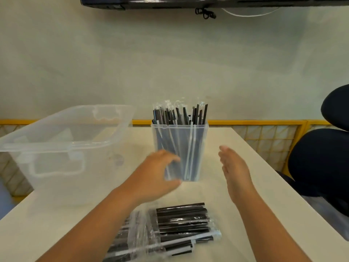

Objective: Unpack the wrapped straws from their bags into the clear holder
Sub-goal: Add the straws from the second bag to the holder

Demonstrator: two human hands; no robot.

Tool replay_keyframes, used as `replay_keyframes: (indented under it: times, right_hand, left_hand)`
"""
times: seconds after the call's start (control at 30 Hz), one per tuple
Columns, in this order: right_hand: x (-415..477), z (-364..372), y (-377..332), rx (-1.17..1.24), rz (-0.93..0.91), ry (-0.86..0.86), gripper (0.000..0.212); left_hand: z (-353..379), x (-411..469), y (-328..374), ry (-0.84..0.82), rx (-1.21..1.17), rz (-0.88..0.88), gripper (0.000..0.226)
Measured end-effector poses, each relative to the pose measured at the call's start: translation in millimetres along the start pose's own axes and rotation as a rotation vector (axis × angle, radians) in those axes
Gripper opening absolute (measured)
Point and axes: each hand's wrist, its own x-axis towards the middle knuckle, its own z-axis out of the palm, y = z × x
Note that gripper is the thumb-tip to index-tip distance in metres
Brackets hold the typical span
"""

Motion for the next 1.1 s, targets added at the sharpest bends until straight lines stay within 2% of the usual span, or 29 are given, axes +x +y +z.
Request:
replay_keyframes:
  times: [0.07, 0.13, 0.23, 0.37, 0.47, 0.6, 0.8, 1.1]
  right_hand:
    - [-23.8, -7.5, 22.9, -0.027, 0.065, -0.029, 0.046]
    - [-42.2, -11.5, 40.4, -0.080, 0.092, -0.063, 0.044]
    - [-61.4, -15.6, 53.7, -0.123, 0.118, -0.096, 0.043]
    - [-72.6, -17.7, 60.4, -0.080, 0.170, -0.163, 0.044]
    - [-77.6, -15.8, 62.3, -0.052, 0.184, -0.204, 0.047]
    - [-79.6, -14.8, 63.2, 0.023, 0.187, -0.206, 0.049]
    - [-79.7, -17.1, 64.1, 0.130, 0.156, -0.164, 0.049]
    - [-70.5, -17.8, 67.0, 0.229, 0.174, -0.093, 0.052]
  left_hand:
    - [13.6, -14.9, -2.5, -0.280, 0.028, -0.059, 0.055]
    - [25.6, -21.7, -6.0, -0.452, 0.117, -0.125, 0.059]
    - [37.6, -24.1, -9.7, -0.534, 0.238, -0.172, 0.065]
    - [43.7, -19.3, -11.7, -0.602, 0.256, -0.230, 0.074]
    - [48.6, -15.3, -11.4, -0.613, 0.264, -0.261, 0.067]
    - [55.7, -12.0, -8.2, -0.561, 0.296, -0.198, 0.030]
    - [59.5, -7.1, -8.1, -0.533, 0.257, -0.151, 0.008]
    - [46.0, 4.8, 8.5, -0.493, 0.136, -0.109, 0.015]
